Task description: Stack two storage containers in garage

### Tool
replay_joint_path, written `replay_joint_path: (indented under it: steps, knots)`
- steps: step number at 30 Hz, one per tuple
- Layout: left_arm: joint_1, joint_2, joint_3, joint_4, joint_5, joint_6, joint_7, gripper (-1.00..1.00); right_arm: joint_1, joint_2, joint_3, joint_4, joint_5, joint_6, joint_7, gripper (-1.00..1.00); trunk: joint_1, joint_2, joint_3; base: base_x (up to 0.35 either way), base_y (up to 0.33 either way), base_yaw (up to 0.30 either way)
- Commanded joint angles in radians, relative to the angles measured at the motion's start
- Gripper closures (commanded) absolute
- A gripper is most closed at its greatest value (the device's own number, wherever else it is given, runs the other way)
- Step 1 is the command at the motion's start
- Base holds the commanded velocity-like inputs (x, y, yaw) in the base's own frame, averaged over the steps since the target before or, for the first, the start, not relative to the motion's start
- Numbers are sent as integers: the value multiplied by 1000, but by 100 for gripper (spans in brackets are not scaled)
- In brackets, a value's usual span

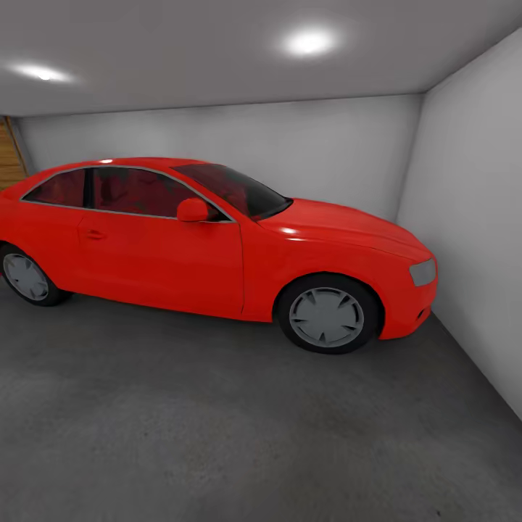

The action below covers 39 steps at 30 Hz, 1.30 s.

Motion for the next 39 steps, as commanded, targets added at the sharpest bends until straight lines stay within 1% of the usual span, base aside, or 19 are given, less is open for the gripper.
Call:
replay_joint_path:
  steps: [1,5,11,14,20,29,34,36,39]
  knots:
    - [0,0,0,0,0,0,0,-100,0,0,0,0,0,0,0,-100,0,0,0,0,0,0]
    - [-2,-2,3,2,1,-6,5,-100,-2,-2,2,0,7,-1,-2,-100,0,0,0,0,0,0]
    - [-2,-2,12,-33,18,-32,6,-100,-2,-3,-4,0,7,-24,-2,-100,0,0,0,0,0,0]
    - [-2,-2,12,-48,19,-33,6,-100,-2,-3,0,0,8,-37,-1,-100,0,0,0,0,0,0]
    - [-2,-2,12,-49,20,-34,6,-100,-2,-3,5,0,9,-41,-1,-100,0,0,0,0,0,29]
    - [-2,-1,9,-50,19,-34,6,-100,-2,-3,5,0,9,-42,-2,-100,0,0,0,0,0,233]
    - [-2,8,3,-55,15,-35,7,-100,-2,-3,4,0,9,-42,-2,-100,0,0,0,0,0,269]
    - [-2,20,0,-60,12,-35,8,-100,-2,-3,4,0,9,-43,-2,-100,0,0,0,0,0,270]
    - [-2,21,-1,-61,12,-35,8,-100,-2,-3,4,0,9,-43,-2,-100,0,0,0,0,0,270]
